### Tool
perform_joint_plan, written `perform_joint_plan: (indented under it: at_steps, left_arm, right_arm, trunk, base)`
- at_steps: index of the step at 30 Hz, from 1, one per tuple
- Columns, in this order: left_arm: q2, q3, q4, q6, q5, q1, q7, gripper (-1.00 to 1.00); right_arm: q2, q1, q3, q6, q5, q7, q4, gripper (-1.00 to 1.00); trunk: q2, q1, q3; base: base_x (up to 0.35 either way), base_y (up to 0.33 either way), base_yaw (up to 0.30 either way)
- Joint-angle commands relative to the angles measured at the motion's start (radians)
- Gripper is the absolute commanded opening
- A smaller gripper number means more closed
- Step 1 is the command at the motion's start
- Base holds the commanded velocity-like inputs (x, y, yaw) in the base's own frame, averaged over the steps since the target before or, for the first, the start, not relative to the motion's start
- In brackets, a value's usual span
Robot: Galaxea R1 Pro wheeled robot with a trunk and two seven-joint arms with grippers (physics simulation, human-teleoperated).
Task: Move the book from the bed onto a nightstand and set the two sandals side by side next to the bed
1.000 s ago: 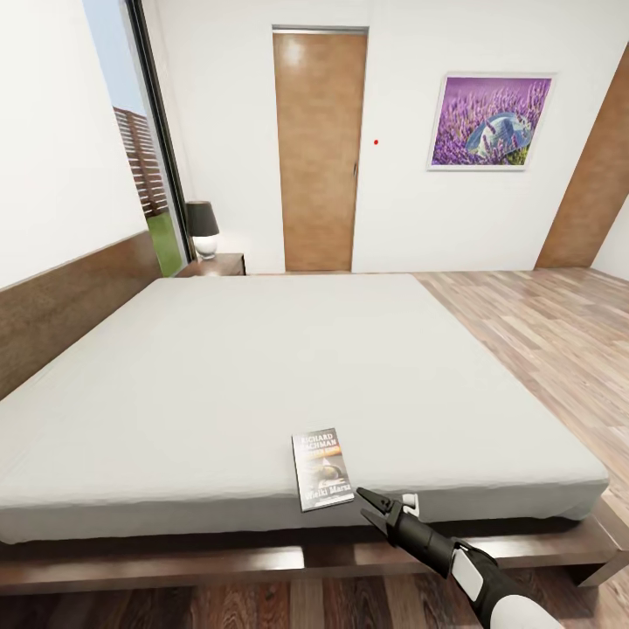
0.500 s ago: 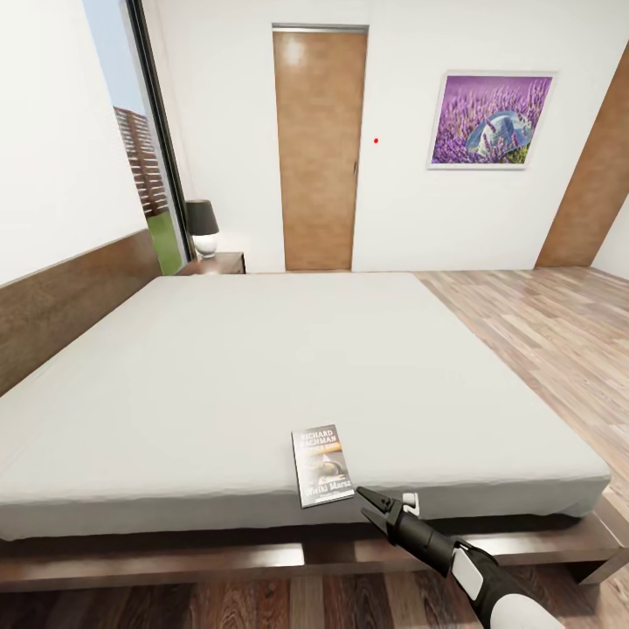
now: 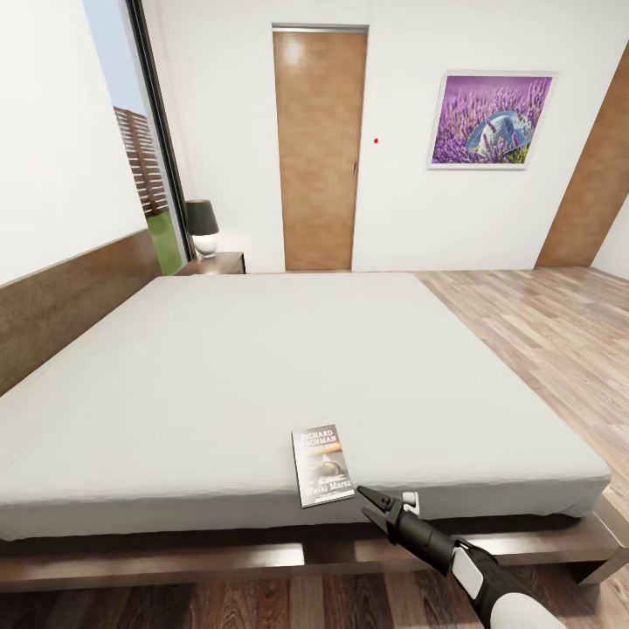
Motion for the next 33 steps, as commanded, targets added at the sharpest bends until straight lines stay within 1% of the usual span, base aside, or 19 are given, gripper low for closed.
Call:
perform_joint_plan:
  at_steps: [1, 12, 29, 33]
  left_arm:
    - [0.0, -0.009, -0.004, 0.007, 0.01, 0.001, 0.004, 1.0]
    - [0.0, -0.009, -0.004, 0.007, 0.01, 0.001, 0.004, 1.0]
    - [0.0, -0.009, -0.005, 0.007, 0.01, 0.001, 0.004, 1.0]
    - [0.0, -0.009, -0.005, 0.006, 0.01, 0.001, 0.004, 1.0]
  right_arm:
    - [0.0, -0.001, 0.001, 0.01, -0.007, 0.001, 0.0, 1.0]
    - [0.006, -0.008, 0.001, 0.011, -0.007, -0.002, 0.001, 1.0]
    - [0.007, -0.013, 0.001, 0.011, -0.007, -0.004, 0.001, 1.0]
    - [0.007, -0.015, 0.001, 0.011, -0.007, -0.004, 0.001, 1.0]
  trunk:
    - [0.0, 0.0, -0.001]
    - [0.0, 0.0, -0.001]
    - [0.0, 0.0, -0.001]
    - [-0.028, 0.015, -0.013]
  base:
    - [0.0, 0.0, 0.0]
    - [0.0, 0.0, 0.0]
    - [0.0, 0.0, 0.0]
    - [0.0, 0.0, 0.0]
